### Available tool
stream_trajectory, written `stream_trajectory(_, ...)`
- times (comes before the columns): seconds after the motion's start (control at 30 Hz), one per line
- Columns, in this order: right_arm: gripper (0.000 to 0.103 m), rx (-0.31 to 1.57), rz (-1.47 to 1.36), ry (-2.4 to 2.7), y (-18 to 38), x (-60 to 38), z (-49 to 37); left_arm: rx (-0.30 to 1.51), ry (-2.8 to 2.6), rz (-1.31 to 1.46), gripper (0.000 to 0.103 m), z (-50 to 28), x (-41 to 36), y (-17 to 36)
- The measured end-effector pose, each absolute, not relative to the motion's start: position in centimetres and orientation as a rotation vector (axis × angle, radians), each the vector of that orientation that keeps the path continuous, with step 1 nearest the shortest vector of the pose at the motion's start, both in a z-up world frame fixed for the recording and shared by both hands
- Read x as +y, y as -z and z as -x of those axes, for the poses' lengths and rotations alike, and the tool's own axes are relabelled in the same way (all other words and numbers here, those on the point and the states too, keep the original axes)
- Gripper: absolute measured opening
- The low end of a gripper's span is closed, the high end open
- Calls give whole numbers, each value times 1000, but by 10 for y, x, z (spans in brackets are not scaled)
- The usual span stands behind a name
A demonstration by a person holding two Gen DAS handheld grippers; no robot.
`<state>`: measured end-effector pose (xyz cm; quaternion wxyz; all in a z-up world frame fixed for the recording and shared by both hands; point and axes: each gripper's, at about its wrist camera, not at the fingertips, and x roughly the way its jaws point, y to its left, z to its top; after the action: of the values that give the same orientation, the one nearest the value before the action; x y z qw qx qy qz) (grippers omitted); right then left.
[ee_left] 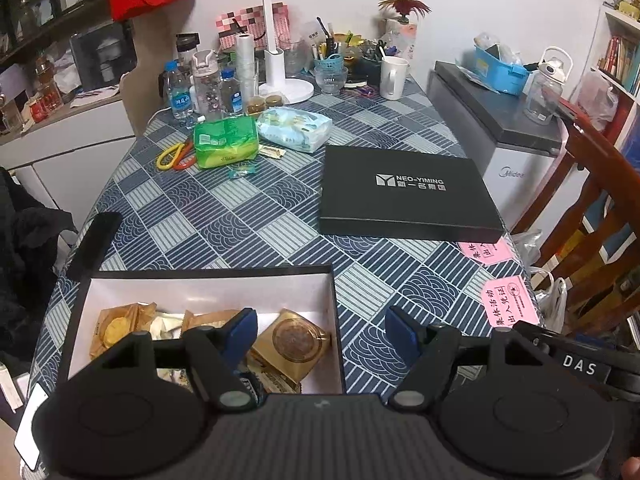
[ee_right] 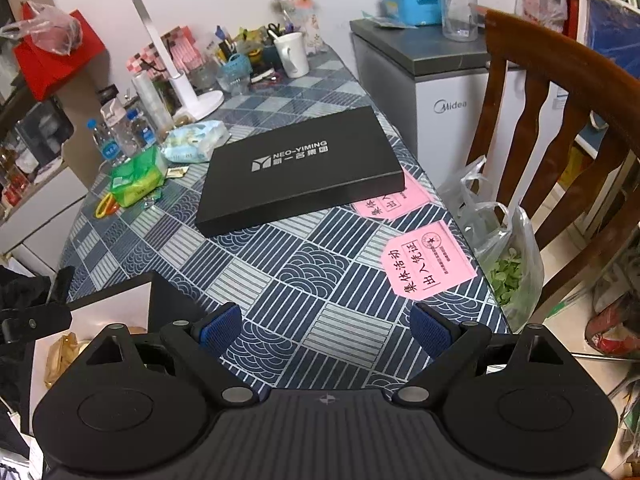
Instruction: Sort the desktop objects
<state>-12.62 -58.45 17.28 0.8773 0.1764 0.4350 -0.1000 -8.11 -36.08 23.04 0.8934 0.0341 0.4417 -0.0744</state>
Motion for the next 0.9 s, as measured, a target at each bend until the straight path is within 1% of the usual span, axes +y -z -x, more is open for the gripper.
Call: stream_trajectory(0.9,92,933,-346,192,-183,-573,127,912,145,-55,84,88,-349,-238)
